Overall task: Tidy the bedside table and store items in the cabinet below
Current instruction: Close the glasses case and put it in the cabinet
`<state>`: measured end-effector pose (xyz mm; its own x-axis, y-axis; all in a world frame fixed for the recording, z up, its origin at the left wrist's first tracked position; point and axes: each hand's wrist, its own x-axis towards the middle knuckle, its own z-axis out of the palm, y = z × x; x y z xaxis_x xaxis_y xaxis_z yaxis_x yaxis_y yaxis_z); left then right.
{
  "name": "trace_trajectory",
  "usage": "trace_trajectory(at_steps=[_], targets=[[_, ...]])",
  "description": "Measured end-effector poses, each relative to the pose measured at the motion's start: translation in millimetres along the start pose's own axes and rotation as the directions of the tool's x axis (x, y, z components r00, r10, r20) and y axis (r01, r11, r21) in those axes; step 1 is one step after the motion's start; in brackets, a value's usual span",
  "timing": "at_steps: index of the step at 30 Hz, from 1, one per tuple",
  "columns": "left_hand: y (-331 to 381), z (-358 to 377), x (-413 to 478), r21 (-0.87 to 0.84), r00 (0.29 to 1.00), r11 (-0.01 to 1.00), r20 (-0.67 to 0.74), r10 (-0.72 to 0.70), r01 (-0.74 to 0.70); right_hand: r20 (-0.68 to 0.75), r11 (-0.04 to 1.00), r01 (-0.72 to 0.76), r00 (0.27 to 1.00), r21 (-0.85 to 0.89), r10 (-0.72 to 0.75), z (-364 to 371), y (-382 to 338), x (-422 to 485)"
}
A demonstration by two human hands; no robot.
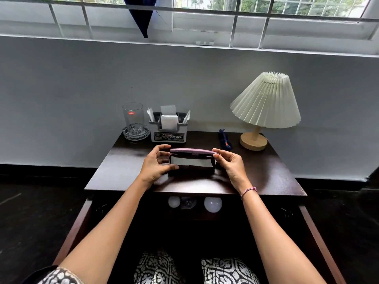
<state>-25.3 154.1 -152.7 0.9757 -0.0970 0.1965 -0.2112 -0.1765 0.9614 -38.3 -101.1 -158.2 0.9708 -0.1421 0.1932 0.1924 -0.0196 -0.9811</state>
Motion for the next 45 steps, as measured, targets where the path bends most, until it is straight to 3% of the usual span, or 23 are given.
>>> trace_trajectory(at_steps=[6, 12, 20, 30, 35, 38, 41, 45], targets=[[0, 1, -1, -0.005, 0.999, 1.000, 0.047, 0.001, -0.001, -0.104, 0.999, -0.025, 0.994, 0.036, 0.028, 1, 2, 2], [1, 4, -3, 0.005, 0.996, 1.000, 0.091, 0.013, -0.013, -0.294, 0.981, -0.043, 0.956, -0.188, -0.015, 1, 7, 5], [-1, 6, -2, 0.035, 0.995, 0.999, 0.101, 0.017, -0.021, -0.358, 0.925, -0.017, 0.924, -0.380, -0.130, 4, 2, 5], [-2, 5, 0, 0.061, 0.996, 0.998, 0.085, 0.008, -0.013, -0.357, 0.816, -0.091, 0.923, -0.571, -0.147, 9, -4, 9], [-5, 4, 3, 0.064, 0.998, 0.998, 0.070, 0.008, -0.013, -0.367, 0.718, -0.095, 0.901, -0.689, -0.233, 1, -23, 30], [-6, 4, 4, 0.067, 0.998, 0.998, 0.068, 0.010, -0.015, -0.329, 0.581, -0.120, 0.906, -0.805, -0.268, -6, -37, 53], [-7, 5, 4, 0.070, 0.998, 0.997, 0.064, 0.014, -0.018, -0.304, 0.397, -0.209, 0.933, -0.894, -0.194, -2, -37, 69], [-7, 5, 4, 0.074, 0.998, 0.997, 0.061, 0.020, -0.025, -0.299, 0.282, -0.255, 0.946, -0.925, -0.124, 7, -27, 77]])
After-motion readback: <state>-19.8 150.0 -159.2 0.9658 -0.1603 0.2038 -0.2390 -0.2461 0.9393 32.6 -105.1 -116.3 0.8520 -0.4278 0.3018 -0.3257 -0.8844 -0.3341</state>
